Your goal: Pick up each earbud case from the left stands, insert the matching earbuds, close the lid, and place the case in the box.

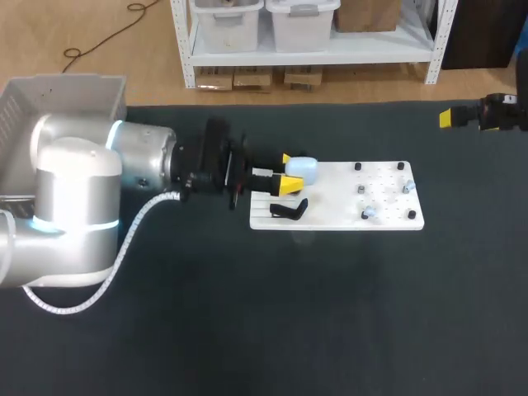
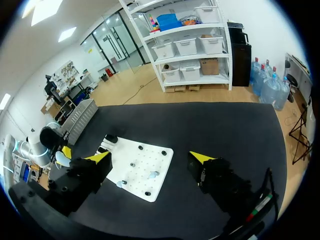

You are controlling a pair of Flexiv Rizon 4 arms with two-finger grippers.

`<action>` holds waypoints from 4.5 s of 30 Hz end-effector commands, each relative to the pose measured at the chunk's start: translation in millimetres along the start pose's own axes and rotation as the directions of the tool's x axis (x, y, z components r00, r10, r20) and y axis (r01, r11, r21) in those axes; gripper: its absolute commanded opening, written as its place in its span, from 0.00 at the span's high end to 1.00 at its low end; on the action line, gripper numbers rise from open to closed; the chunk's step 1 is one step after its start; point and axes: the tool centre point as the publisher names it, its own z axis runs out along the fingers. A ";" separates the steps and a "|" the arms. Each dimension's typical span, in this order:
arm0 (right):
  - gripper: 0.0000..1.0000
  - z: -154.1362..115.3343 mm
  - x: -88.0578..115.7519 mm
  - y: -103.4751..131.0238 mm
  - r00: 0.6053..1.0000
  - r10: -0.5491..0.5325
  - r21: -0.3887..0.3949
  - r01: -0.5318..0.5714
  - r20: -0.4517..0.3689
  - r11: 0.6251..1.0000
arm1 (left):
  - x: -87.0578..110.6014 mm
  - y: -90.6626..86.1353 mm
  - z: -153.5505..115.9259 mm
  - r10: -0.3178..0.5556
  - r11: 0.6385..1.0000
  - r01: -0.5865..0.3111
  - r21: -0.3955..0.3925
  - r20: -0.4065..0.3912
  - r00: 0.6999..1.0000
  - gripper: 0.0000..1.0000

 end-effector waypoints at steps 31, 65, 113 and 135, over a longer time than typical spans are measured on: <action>0.00 -16.7 74.7 136.1 0.965 -0.223 -0.127 0.206 -0.140 0.970 | 12.6 -23.5 6.7 -0.063 0.996 0.062 0.070 0.008 0.998 1.00; 0.00 14.1 123.6 229.8 0.919 -0.289 -0.203 0.239 -0.269 0.949 | 15.8 -24.3 8.9 -0.058 0.997 0.058 0.060 -0.004 0.998 1.00; 0.00 62.2 110.1 203.9 0.922 -0.216 -0.158 0.172 -0.323 0.972 | 15.8 -24.3 8.9 -0.058 0.997 0.058 0.060 -0.004 0.998 1.00; 0.00 67.3 104.0 199.1 0.925 -0.201 -0.141 0.163 -0.322 0.977 | 15.8 -24.3 8.9 -0.058 0.997 0.058 0.060 -0.004 0.998 1.00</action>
